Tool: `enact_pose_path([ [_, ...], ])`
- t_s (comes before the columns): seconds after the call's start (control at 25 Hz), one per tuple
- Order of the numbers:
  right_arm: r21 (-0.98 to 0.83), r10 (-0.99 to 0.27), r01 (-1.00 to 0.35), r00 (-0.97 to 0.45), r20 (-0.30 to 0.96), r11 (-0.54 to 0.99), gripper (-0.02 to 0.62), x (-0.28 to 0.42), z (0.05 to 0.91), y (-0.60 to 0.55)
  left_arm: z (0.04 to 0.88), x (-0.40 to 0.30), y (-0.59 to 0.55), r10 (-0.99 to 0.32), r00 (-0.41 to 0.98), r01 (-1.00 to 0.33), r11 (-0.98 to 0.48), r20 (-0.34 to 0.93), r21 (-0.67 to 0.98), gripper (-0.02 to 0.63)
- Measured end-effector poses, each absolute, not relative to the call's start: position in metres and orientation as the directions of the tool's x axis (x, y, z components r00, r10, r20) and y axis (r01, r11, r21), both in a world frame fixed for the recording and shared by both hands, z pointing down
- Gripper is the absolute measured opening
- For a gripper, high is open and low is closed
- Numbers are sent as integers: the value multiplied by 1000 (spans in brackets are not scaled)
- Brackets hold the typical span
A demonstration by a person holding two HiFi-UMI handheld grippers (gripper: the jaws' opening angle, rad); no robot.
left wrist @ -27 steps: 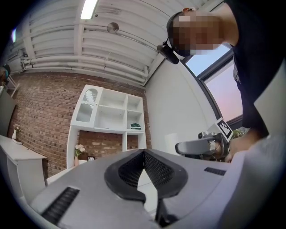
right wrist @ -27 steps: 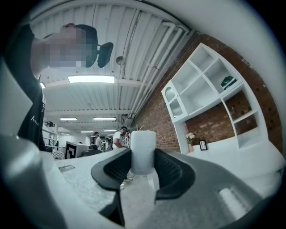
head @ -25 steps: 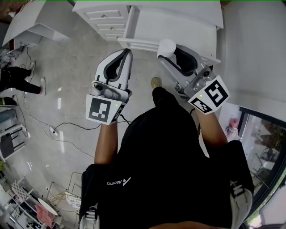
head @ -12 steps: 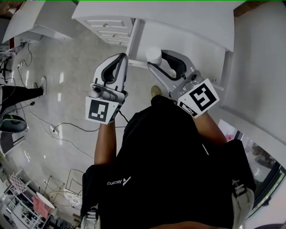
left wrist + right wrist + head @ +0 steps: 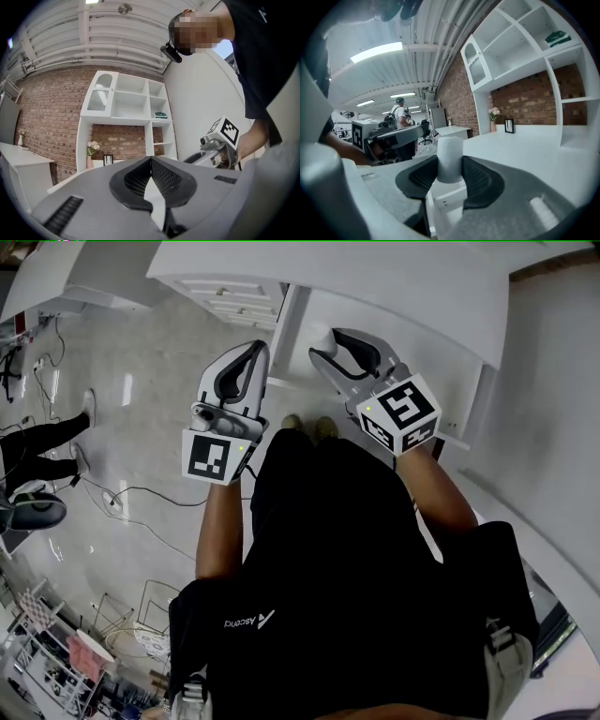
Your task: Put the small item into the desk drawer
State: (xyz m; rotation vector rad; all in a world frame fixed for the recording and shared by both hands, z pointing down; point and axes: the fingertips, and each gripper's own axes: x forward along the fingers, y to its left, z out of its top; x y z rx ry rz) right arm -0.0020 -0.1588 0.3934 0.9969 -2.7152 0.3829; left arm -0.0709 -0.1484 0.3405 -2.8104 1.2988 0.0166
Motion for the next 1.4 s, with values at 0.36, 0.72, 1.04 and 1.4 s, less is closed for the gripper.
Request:
enact_pose_path([
  [0.36,-149,-563,-713,-648,514,685,163,-18,467,-208,365,-80,-188,-735,678,-735,-678,-10,-20,-2],
  [0.72,-114,-472,-746,-524,709,656,163,-26,552,-233,377,-93,-206,-720,694,-720,-694,-14,2,-2],
  [1.04,-120,-368,-769,-429,825,628,163,-28,626,-250,384,-102,-220,-721,693,-721,-693,-5,26,-2],
  [1.4,-107,-300,-802,-339,892,587,163,-26,673,-265,393,-119,-231,-726,688,-726,-687,18,39,-2],
])
